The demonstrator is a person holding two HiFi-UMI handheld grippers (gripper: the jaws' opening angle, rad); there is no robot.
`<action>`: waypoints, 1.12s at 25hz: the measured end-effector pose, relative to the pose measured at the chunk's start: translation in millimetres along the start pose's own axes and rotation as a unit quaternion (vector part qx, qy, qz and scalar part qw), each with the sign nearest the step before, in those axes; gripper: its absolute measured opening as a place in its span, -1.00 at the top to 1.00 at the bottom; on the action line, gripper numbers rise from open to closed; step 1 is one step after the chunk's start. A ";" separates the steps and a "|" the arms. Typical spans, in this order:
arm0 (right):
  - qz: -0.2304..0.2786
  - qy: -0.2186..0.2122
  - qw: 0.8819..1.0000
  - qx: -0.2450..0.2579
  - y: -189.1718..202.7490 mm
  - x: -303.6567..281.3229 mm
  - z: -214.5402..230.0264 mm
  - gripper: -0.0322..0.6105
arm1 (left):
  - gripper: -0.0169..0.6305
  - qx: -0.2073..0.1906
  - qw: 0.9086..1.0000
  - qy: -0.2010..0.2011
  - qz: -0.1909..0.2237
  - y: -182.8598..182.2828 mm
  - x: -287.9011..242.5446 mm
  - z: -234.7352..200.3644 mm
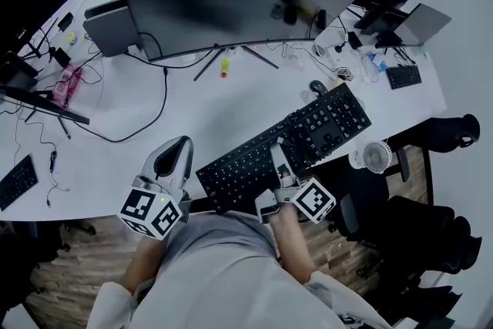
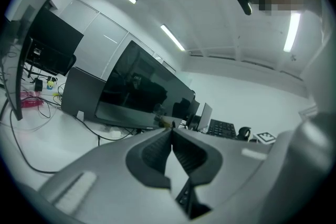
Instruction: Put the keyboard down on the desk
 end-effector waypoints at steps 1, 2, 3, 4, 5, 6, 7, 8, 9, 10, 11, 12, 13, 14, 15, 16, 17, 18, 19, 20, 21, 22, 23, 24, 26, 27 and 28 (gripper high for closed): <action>-0.001 0.017 1.000 -0.007 -0.7 0.9 5.0 0.68 | 0.95 -0.001 1.000 0.001 0.002 -0.5 -1.6 0.3; -0.001 0.030 0.999 -0.012 -1.7 1.0 9.1 0.68 | 0.95 -0.002 1.000 0.002 0.004 -1.0 -3.3 0.0; -0.001 0.034 0.999 -0.011 -3.4 -1.0 10.4 0.68 | 0.95 -0.003 1.000 0.002 0.006 -1.3 -5.4 -1.0; -0.001 0.026 1.000 -0.006 -5.9 -5.1 8.9 0.68 | 0.95 -0.002 1.000 0.001 0.006 -1.4 -7.9 -2.3; -0.001 0.015 1.000 -0.001 -8.5 -9.5 6.9 0.68 | 0.95 -0.001 1.000 -0.001 0.006 -1.4 -10.4 -3.4; -0.002 0.015 1.000 -0.004 -10.1 -11.9 7.9 0.68 | 0.95 0.001 1.000 -0.001 0.006 -1.3 -12.7 -3.7; -0.003 0.027 1.000 -0.013 -10.8 -11.7 12.3 0.68 | 0.95 0.002 1.000 -0.002 0.005 -1.3 -14.5 -3.3; -0.004 0.042 0.999 -0.021 -11.5 -10.9 17.3 0.68 | 0.95 0.003 1.000 -0.004 0.005 -1.8 -15.7 -2.8; -0.005 0.052 0.998 -0.025 -12.3 -10.8 21.0 0.68 | 0.95 0.003 1.000 -0.006 0.006 -2.9 -16.2 -3.0; -0.006 0.054 0.998 -0.026 -13.1 -12.2 22.5 0.68 | 0.95 0.002 1.000 -0.011 0.009 -4.6 -15.9 -4.0; -0.008 0.048 0.999 -0.025 -13.7 -15.1 22.3 0.68 | 0.95 0.003 1.000 -0.017 0.015 -6.9 -15.0 -5.8; -0.009 0.043 0.999 -0.024 -14.0 -18.5 22.3 0.68 | 0.95 0.004 1.000 -0.023 0.020 -9.0 -14.3 -8.0; -0.012 0.045 0.999 -0.025 -14.2 -21.2 24.0 0.68 | 0.95 0.005 0.999 -0.028 0.023 -10.5 -14.5 -10.2; -0.014 0.051 0.998 -0.028 -14.4 -23.7 26.8 0.68 | 0.95 0.007 0.999 -0.031 0.024 -11.1 -15.8 -12.2; -0.017 0.053 0.998 -0.030 -15.0 -26.7 29.0 0.68 | 0.95 0.008 0.999 -0.033 0.023 -11.0 -17.9 -13.7; -0.019 0.051 0.998 -0.033 -15.5 -30.3 30.2 0.68 | 0.95 0.009 0.999 -0.035 0.021 -10.5 -20.0 -14.8; -0.020 0.048 0.998 -0.036 -15.8 -33.8 31.1 0.68 | 0.95 0.010 0.999 -0.037 0.019 -9.9 -22.0 -15.6; -0.023 0.047 0.998 -0.038 -16.1 -36.9 32.4 0.68 | 0.95 0.010 0.999 -0.039 0.017 -9.2 -23.9 -15.9; -0.025 0.046 0.998 -0.042 -16.4 -39.8 33.8 0.68 | 0.95 0.011 0.999 -0.040 0.016 -8.6 -25.9 -16.0; -0.028 0.045 0.998 -0.046 -16.5 -42.8 35.4 0.68 | 0.95 0.011 0.999 -0.041 0.014 -8.1 -28.0 -16.1; -0.031 0.045 0.997 -0.051 -16.3 -45.8 37.3 0.68 | 0.95 0.011 0.999 -0.042 0.012 -7.7 -30.1 -16.2; -0.035 0.046 0.997 -0.055 -15.9 -48.6 39.6 0.68 | 0.95 0.011 0.999 -0.043 0.010 -7.3 -32.2 -16.4; -0.040 0.047 0.996 -0.059 -15.3 -51.5 41.8 0.68 | 0.95 0.011 0.999 -0.044 0.008 -6.9 -34.2 -16.6; -0.044 0.046 0.996 -0.063 -14.9 -54.5 43.6 0.68 | 0.95 0.010 0.999 -0.045 0.007 -6.8 -35.9 -16.8; -0.049 0.044 0.995 -0.072 -14.1 -60.0 46.7 0.68 | 0.95 0.010 0.999 -0.047 0.004 -6.9 -38.7 -17.3; -0.051 0.044 0.995 -0.076 -13.9 -61.9 48.7 0.68 | 0.95 0.011 0.999 -0.048 0.003 -7.0 -39.7 -17.5; -0.053 0.045 0.994 -0.080 -13.8 -63.1 51.3 0.68 | 0.95 0.012 0.999 -0.049 0.002 -7.1 -40.8 -17.6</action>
Point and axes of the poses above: the fingertips, and each gripper's own axes: x backward along the fingers, z to its right, y out of its underside, the point moved 1 cm from there along x, backward along the fingers, and after that the axes turned 1 degree about -x, right-handed, at the moved point
